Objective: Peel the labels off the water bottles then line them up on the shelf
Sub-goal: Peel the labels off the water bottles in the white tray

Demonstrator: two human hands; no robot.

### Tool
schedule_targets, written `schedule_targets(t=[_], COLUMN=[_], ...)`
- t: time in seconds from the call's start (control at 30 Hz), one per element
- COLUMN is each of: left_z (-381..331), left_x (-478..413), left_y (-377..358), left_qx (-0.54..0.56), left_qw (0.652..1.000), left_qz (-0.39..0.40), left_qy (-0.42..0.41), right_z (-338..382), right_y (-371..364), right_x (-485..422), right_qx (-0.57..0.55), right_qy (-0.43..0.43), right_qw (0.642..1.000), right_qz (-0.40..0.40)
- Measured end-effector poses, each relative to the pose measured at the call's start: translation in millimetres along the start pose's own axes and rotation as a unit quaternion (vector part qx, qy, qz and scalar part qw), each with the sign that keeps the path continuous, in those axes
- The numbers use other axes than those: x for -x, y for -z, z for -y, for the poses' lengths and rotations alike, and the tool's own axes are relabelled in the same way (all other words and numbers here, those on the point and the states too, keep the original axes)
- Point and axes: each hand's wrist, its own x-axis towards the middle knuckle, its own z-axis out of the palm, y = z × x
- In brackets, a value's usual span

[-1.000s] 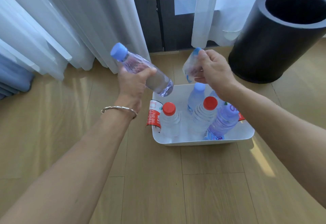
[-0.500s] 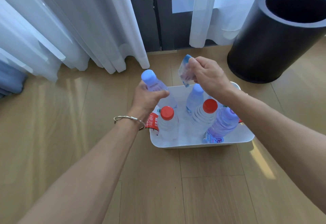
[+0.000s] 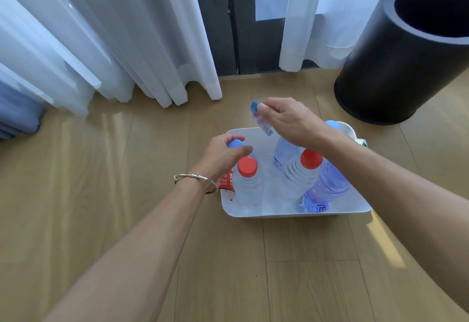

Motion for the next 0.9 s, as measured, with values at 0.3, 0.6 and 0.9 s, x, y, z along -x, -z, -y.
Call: schedule_targets(t=[0.3, 0.6, 0.9], left_z=[-2.7, 4.5, -1.8], left_x=[9.1, 7.6, 16.2], left_y=[23.2, 57.7, 54.0], left_qx=[-0.117, -0.052, -0.090], left_qw=[0.993, 0.996, 0.995], left_qz=[0.031, -0.051, -0.003], left_qy=[-0.016, 0.042, 0.031], right_z=[7.4, 13.7, 18.6], right_y=[-13.0, -37.2, -37.7], right_x=[-24.4, -52.1, -48.9], right_qx=[0.085, 0.213, 0.209], right_qy=[-0.016, 0.013, -0.099], right_qw=[0.993, 0.968, 0.941], right_qz=[0.081, 0.133, 0.247])
